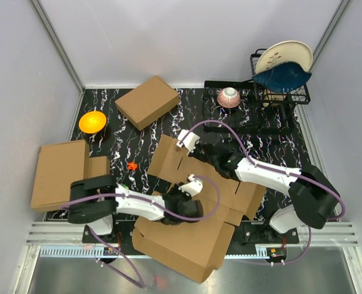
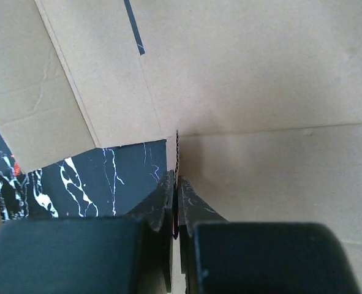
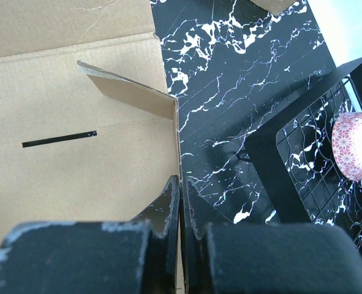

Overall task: Fold the paper box
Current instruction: Fold the paper box at the center of the board.

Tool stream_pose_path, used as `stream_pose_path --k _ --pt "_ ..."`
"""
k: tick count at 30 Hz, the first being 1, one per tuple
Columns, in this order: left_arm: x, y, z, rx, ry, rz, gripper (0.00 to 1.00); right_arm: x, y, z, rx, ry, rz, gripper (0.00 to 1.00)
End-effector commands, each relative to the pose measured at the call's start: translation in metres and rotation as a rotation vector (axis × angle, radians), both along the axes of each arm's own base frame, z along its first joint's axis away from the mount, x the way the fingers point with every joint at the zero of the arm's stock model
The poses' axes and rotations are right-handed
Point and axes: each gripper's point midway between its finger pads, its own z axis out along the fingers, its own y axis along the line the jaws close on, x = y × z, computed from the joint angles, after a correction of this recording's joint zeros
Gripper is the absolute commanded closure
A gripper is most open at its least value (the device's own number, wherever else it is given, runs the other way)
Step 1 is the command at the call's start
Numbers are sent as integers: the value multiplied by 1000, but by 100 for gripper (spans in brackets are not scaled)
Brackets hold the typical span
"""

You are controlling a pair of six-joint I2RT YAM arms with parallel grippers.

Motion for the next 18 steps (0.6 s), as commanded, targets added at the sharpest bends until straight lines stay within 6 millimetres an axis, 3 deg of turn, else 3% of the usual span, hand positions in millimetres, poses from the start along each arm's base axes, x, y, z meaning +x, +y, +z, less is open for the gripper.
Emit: stream_pose_path --k 1,5,7,9,10,14,18 --pt "-4 -7 -4 35 -87 29 99 -7 6 1 24 7 20 96" --pt "-5 -8 4 21 -147 70 90 -8 5 3 23 6 20 96" --pt "-3 -6 16 -2 -174 82 74 -7 6 3 22 7 20 96" --pt "-1 -10 39 -84 -187 90 56 -7 5 5 21 4 18 96" --pt "0 -11 47 -94 -193 77 52 -7 5 6 21 2 17 97" --pt "-1 -20 100 -270 -197 54 43 -7 4 7 22 -4 14 97" --pt "-1 -15 141 -408 -205 60 38 -7 3 8 24 -7 9 97"
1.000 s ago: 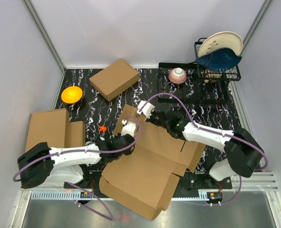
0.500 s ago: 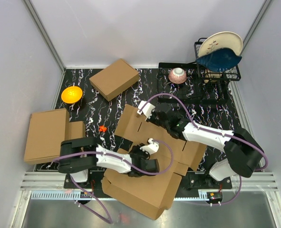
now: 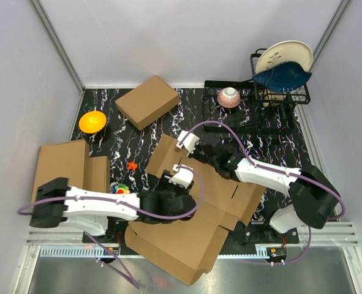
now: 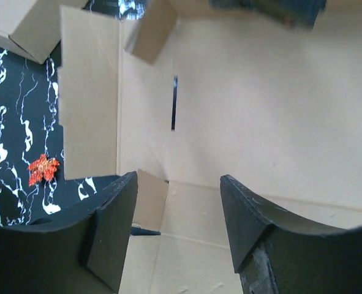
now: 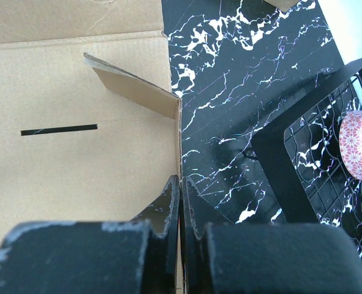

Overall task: Fold the paper box
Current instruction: Fold the paper box at the center of the board.

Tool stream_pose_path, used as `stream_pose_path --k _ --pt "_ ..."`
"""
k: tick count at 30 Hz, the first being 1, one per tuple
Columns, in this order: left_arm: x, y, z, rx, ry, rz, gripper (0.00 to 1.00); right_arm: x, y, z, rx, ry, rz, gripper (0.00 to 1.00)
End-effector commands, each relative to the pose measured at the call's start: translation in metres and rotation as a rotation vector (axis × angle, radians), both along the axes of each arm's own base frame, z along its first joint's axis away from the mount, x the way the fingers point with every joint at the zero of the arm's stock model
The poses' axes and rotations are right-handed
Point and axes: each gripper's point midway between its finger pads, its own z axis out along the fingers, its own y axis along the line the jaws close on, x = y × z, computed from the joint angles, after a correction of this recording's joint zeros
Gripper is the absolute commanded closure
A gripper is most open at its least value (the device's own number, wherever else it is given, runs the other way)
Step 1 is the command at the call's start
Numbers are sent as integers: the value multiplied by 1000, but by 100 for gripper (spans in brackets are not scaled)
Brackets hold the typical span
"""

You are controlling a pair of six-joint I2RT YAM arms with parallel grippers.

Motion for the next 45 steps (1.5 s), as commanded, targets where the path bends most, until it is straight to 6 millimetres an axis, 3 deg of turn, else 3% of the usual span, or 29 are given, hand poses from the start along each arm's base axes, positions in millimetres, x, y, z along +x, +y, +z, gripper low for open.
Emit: stream_pose_path --k 1,3,4,5,6,7,9,10,19,23,30,35,41,45 --pt "5 5 64 -225 -50 24 34 -4 4 13 34 -21 7 96" --pt "8 14 78 -323 -49 46 30 -5 3 12 36 -19 9 96" --pt "18 33 84 -398 -51 92 28 -5 3 13 38 -21 9 97" --pt "26 36 91 -475 -50 103 28 -5 3 12 38 -19 8 96" --pt "29 34 87 -522 -2 63 28 -6 5 11 39 -17 12 97" --pt "50 61 82 -566 -10 141 28 -6 4 11 40 -16 10 97" --pt "62 63 81 -660 27 118 31 -8 6 10 39 -12 16 97" --pt "78 82 76 -667 12 179 32 -10 7 9 37 -10 21 97" --pt "130 87 58 -665 80 207 30 -13 15 16 16 -17 46 97" --pt "138 84 53 -640 108 180 30 -14 14 16 12 -21 47 97" --pt "145 80 21 -580 179 169 31 -15 13 17 6 -27 46 97" --pt "151 82 8 -543 203 201 33 -15 11 29 -7 -69 45 100" --pt "153 92 28 -654 112 263 33 -7 3 57 -162 -258 7 100" --pt "150 105 62 -741 5 288 32 8 -14 85 -307 -400 -57 100"
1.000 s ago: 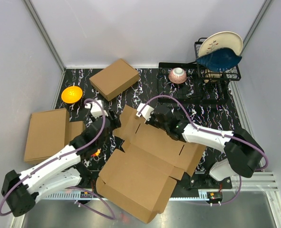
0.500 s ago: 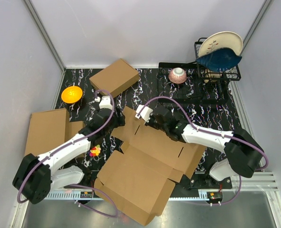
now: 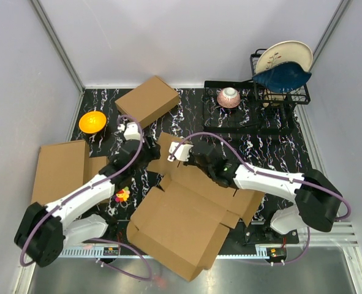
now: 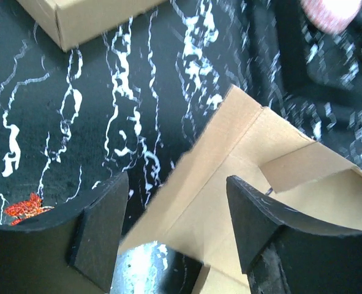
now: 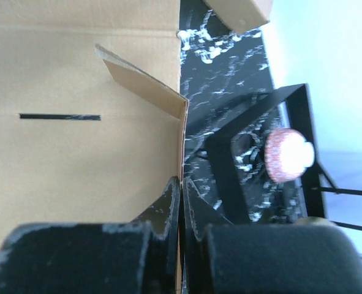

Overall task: Fold the paper box
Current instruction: Fold the paper box at the center of the board.

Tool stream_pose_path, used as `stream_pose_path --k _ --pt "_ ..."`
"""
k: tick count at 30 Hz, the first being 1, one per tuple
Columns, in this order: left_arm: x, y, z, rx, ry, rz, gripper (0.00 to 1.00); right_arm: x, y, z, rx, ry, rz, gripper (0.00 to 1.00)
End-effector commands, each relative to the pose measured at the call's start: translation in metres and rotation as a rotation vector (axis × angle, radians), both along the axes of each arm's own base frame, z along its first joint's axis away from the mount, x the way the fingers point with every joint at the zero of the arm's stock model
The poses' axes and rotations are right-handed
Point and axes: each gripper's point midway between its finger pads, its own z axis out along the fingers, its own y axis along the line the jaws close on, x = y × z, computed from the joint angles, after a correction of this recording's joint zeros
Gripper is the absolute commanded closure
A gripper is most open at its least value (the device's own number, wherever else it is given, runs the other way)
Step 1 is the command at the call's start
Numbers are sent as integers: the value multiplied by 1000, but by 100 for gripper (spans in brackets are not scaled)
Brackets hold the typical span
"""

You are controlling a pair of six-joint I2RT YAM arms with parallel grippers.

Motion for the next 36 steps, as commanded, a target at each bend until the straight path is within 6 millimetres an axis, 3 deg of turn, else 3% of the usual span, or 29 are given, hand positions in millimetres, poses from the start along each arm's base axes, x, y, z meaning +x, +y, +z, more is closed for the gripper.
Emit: stream_pose_path --k 1,8,12,16,19,26,36 --pt "10 13 60 -132 -190 107 32 26 -21 69 -121 -266 -100 100" --pt "7 7 70 -211 -219 93 32 37 -33 118 -267 -488 -154 100" --pt "4 4 58 -239 -198 83 31 34 -31 140 -274 -555 -161 100" --pt "1 3 52 -259 -190 80 32 19 -23 119 -213 -458 -148 100" --pt "-1 1 51 -259 -186 66 32 9 -23 93 -188 -378 -146 100" --pt "2 -4 55 -262 -190 49 31 -6 -27 58 -116 -267 -159 100" --pt "7 -15 60 -292 -206 11 31 -23 -28 48 20 -168 -157 100"
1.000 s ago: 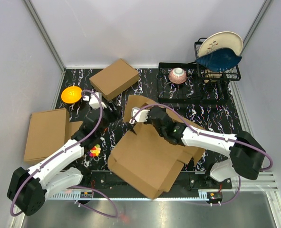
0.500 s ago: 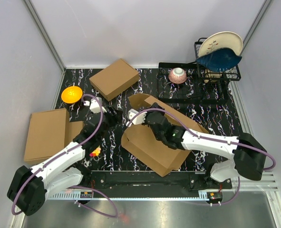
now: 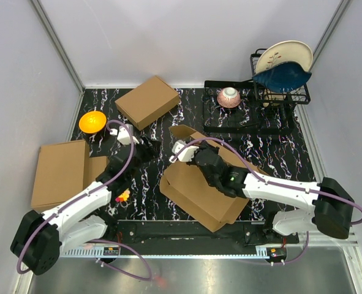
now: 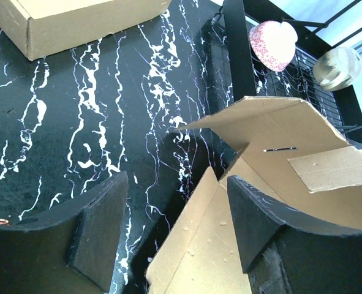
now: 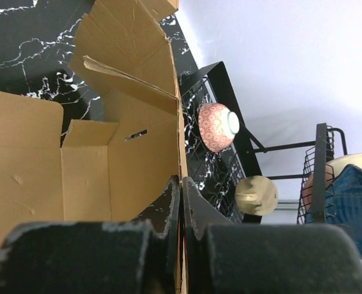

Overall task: Fold the paper box
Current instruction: Fold the paper box at the center of the board.

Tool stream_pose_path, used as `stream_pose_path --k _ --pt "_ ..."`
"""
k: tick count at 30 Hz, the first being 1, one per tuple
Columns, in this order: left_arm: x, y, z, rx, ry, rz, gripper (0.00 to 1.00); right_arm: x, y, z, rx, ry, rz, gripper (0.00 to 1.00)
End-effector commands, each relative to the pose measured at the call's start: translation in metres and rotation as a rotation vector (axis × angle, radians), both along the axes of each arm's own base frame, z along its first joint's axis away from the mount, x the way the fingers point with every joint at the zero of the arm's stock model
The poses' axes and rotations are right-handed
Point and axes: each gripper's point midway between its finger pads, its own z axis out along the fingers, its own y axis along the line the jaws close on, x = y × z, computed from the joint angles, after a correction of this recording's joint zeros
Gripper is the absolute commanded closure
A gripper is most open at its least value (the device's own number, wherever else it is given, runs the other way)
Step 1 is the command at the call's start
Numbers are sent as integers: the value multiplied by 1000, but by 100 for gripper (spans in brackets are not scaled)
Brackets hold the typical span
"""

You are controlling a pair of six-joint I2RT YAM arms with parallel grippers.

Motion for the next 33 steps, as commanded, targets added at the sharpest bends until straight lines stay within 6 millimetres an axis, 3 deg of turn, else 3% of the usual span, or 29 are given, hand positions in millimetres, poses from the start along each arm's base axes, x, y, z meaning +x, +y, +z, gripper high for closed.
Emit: stream_pose_path --k 1,7,18,25,33 --pt "10 -14 28 -66 -86 -37 31 -13 -1 -17 69 81 12 100" --pt "18 -35 30 -72 -109 -124 32 -14 -1 -16 105 98 -1 100" --pt "30 -48 44 -62 -192 -162 31 15 -31 -15 153 141 -166 100" --pt "44 -64 45 -44 -211 -206 29 25 -40 -12 241 203 -191 100" --pt "56 -77 44 -38 -230 -238 29 17 -43 -21 268 246 -181 100"
